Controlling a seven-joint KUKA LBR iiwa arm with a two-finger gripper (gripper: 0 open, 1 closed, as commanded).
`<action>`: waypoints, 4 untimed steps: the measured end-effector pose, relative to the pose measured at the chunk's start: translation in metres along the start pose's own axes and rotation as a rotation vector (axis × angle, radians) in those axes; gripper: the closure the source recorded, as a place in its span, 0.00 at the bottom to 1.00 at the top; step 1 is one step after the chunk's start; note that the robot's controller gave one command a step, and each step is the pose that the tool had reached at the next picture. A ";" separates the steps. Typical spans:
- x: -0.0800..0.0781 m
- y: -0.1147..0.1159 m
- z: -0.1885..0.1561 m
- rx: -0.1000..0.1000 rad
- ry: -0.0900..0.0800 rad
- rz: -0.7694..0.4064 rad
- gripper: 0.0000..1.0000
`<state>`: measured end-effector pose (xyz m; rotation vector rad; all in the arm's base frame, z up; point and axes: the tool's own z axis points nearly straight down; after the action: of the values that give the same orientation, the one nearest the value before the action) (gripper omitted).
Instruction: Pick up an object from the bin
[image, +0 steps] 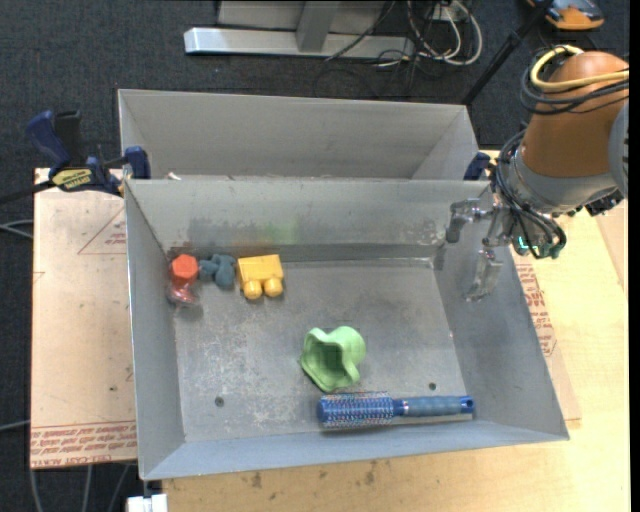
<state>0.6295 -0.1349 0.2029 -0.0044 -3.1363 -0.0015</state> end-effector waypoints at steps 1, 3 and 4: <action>0.049 0.074 0.089 -0.003 -0.002 -0.561 0.00; 0.136 0.120 0.131 0.000 -0.002 -0.526 0.00; 0.139 0.177 0.131 0.003 -0.015 -0.528 0.00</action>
Offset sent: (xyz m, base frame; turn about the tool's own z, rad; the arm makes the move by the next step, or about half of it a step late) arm -0.0483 0.0713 -0.0861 -0.5608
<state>0.4899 0.0427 0.0728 0.8175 -3.0432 0.0008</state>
